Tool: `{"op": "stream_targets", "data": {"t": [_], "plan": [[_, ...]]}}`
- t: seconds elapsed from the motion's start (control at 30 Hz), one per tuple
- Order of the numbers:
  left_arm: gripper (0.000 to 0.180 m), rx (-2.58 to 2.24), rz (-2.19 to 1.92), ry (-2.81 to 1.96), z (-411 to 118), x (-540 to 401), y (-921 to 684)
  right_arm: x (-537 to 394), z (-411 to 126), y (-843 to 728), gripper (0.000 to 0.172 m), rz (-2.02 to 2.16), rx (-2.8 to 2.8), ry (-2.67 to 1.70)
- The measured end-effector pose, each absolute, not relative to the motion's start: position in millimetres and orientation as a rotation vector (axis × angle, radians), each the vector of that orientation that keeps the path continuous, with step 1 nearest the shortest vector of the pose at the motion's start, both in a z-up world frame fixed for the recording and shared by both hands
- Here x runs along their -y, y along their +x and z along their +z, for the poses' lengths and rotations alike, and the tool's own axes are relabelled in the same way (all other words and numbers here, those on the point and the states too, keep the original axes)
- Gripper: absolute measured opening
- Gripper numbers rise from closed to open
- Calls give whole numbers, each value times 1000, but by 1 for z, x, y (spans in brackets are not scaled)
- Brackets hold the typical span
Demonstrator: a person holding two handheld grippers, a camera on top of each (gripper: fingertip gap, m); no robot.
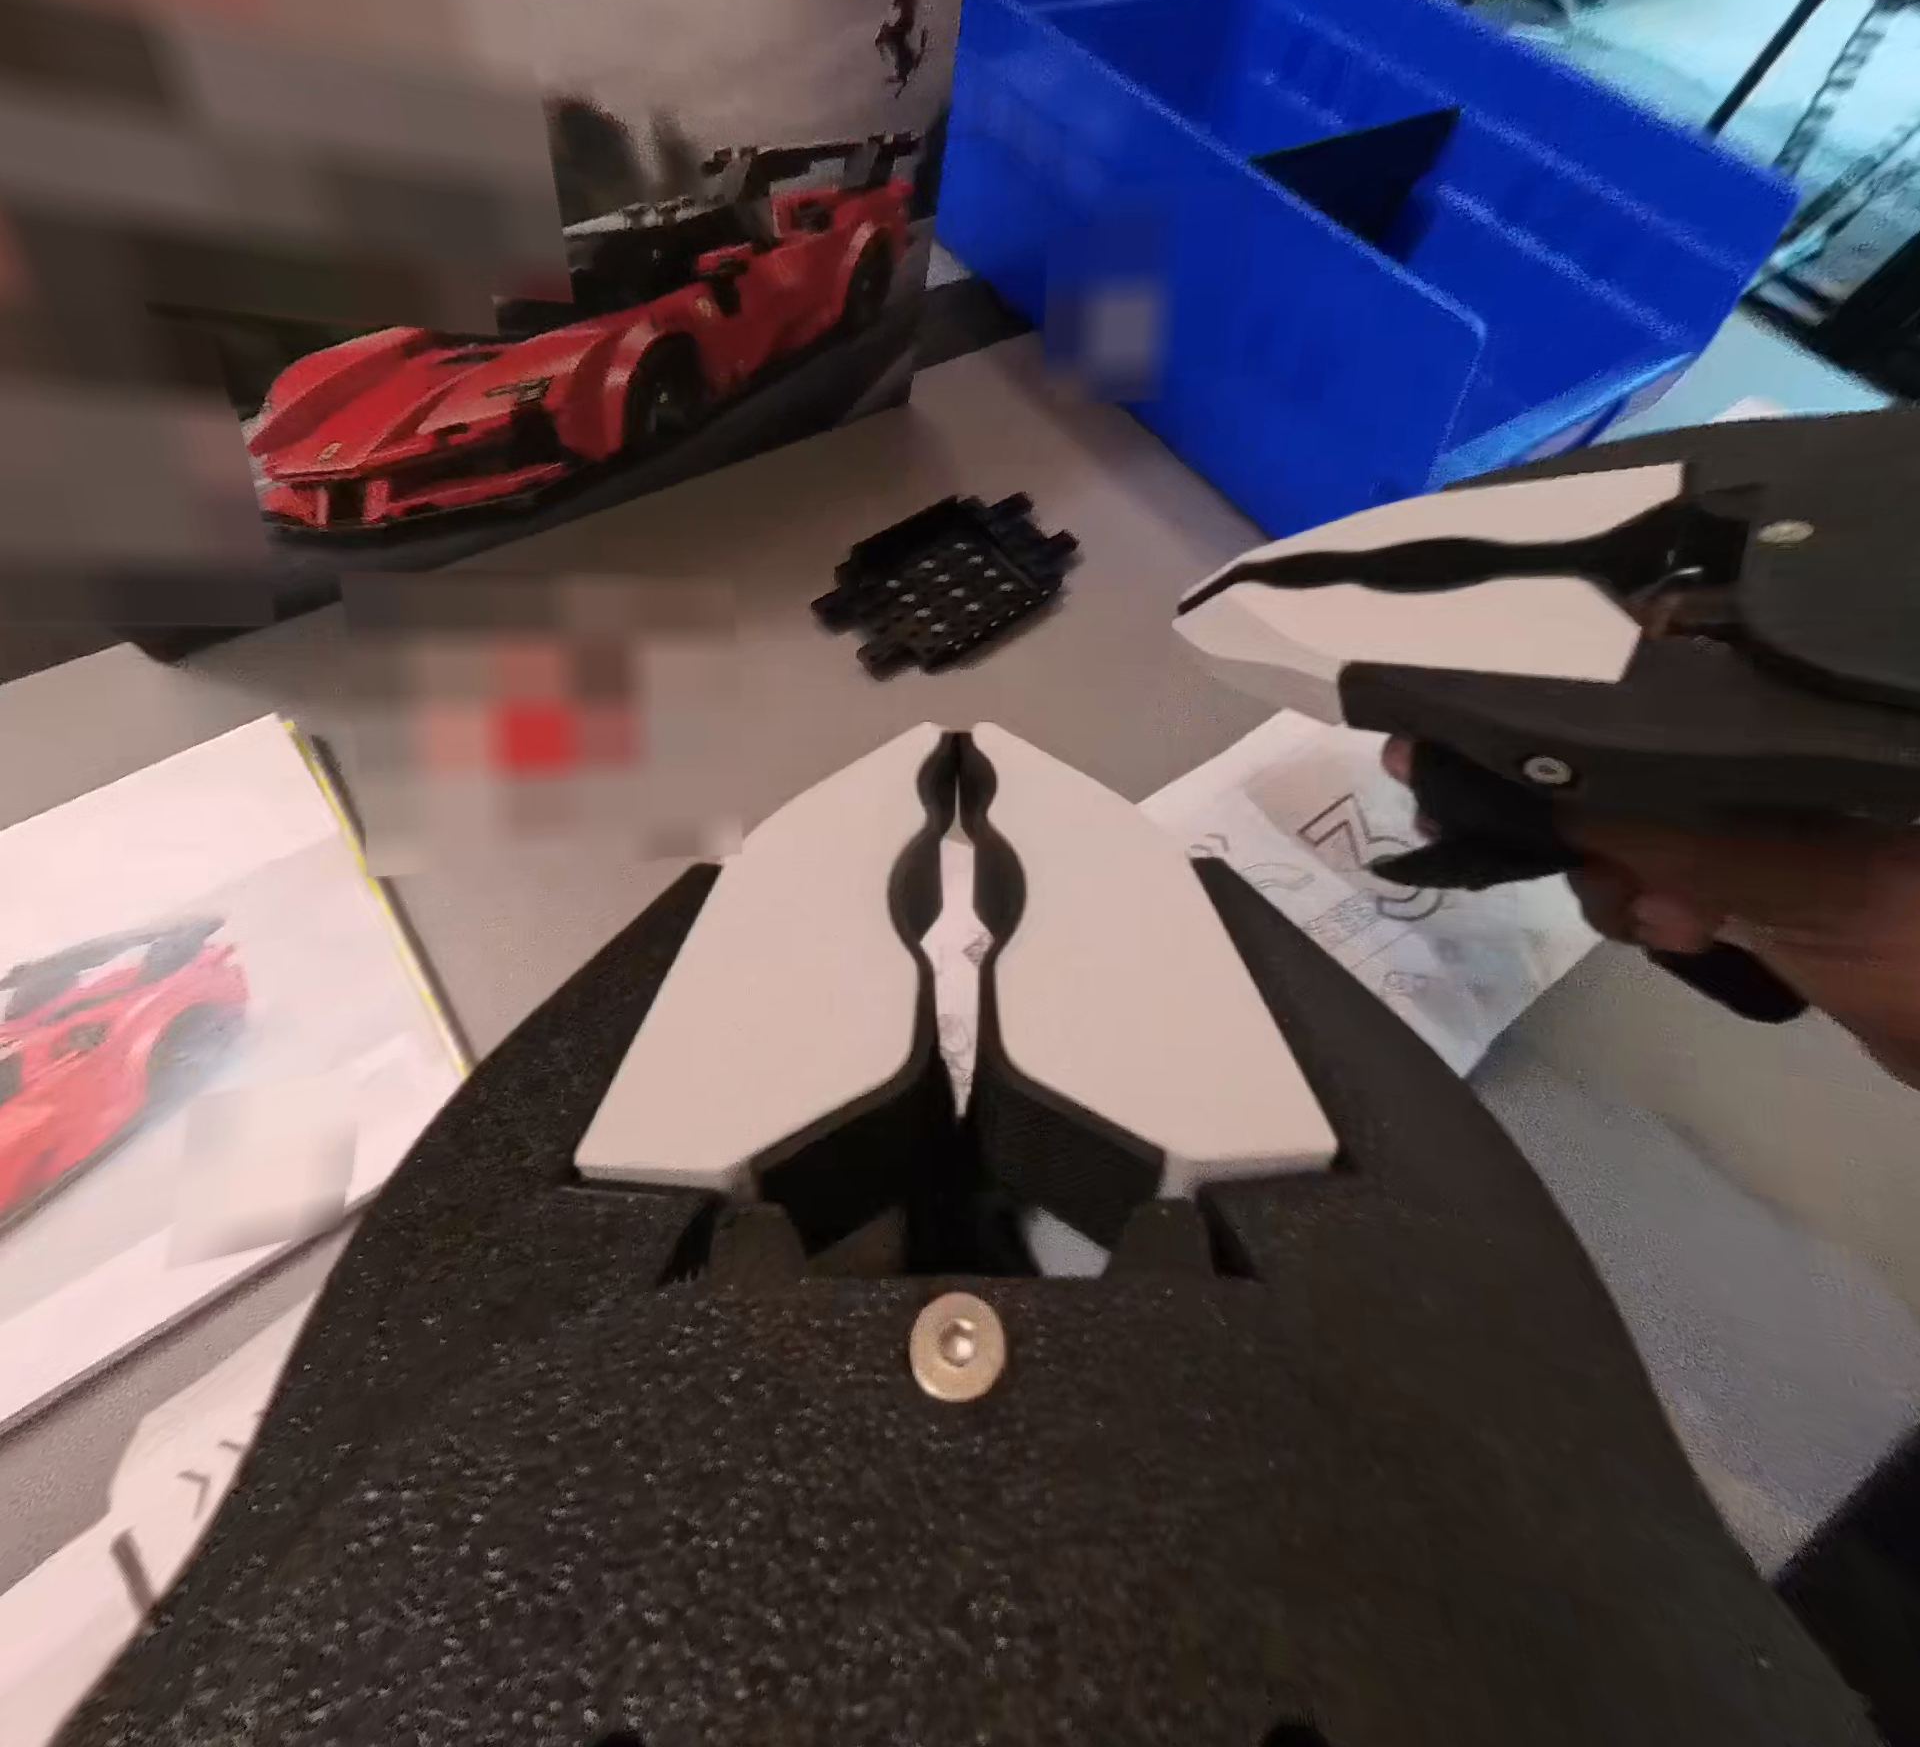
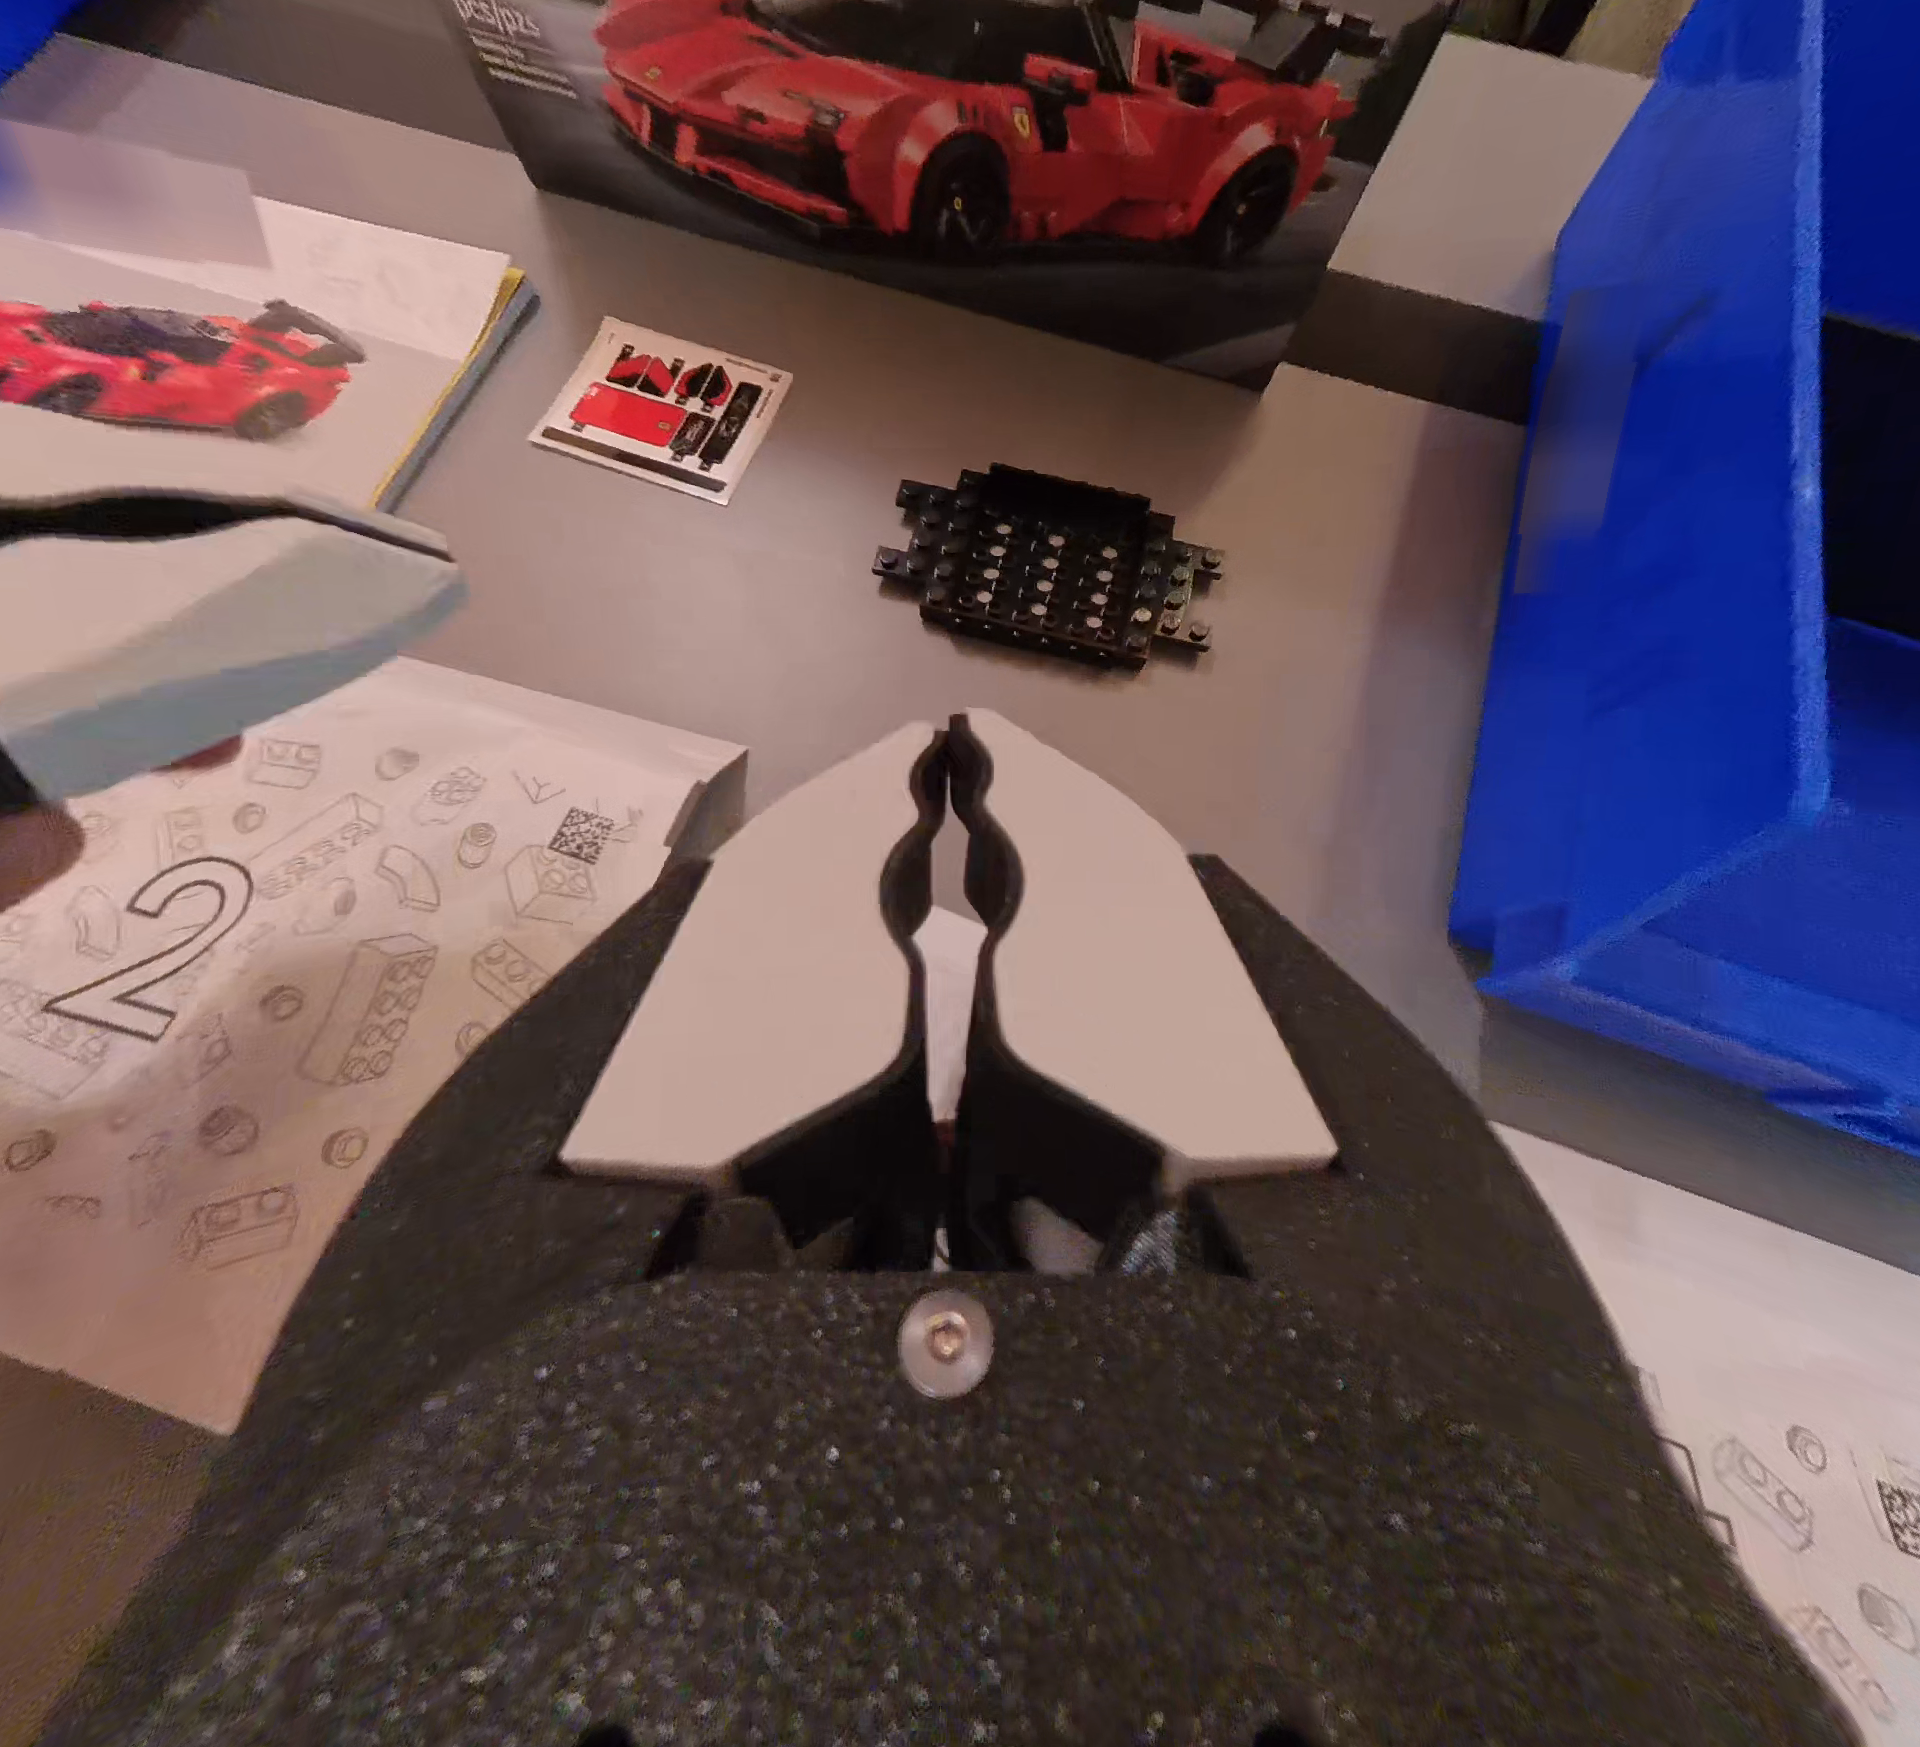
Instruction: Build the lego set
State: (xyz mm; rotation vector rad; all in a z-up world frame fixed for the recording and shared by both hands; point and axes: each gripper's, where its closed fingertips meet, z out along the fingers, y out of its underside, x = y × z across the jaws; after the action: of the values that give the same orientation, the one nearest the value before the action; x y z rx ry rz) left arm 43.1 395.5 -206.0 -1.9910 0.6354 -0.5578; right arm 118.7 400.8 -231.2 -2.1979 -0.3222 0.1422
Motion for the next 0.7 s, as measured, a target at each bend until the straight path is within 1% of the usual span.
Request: {"op": "stream_targets", "data": {"t": [0.03, 0.1, 0.27, 0.3, 0.33, 0.37, 0.43, 0.5, 0.53, 0.57, 0.63, 0.7], "plan": [[0, -654, -544, -1991, -207, -394, 45, -400, -232, 120, 0, 138, 326, -2206], [0, -702, -456, -1975, -208, -394, 44, -397, -235, 119, 0, 140, 350, -2223], [0, -663, -466, -1963, -196, -390, 41, -391, -231, 121, 0, 130, 347, -2211], [20, -654, -457, -1970, -194, -388, 37, -389, -229, 123, 7, 114, 342, -2207], [41, -645, -455, -1986, -191, -385, 33, -387, -225, 126, 22, 103, 328, -2203], [62, -622, -435, -2009, -189, -383, 26, -384, -223, 128, 42, 98, 317, -2206], [104, -565, -348, -2045, -185, -378, 8, -375, -218, 134, 89, 63, 282, -2215], [144, -498, -240, -2064, -181, -370, -15, -365, -212, 144, 121, 1, 238, -2201], [146, -459, -202, -2057, -177, -365, -25, -358, -210, 150, 134, -41, 213, -2194], [146, -424, -189, -2042, -172, -358, -33, -350, -208, 155, 140, -71, 199, -2189], [146, -369, -203, -2005, -161, -341, -46, -332, -204, 158, 145, -70, 177, -2174], [146, -349, -202, -1980, -152, -323, -56, -311, -200, 158, 144, -56, 173, -2165]]}}
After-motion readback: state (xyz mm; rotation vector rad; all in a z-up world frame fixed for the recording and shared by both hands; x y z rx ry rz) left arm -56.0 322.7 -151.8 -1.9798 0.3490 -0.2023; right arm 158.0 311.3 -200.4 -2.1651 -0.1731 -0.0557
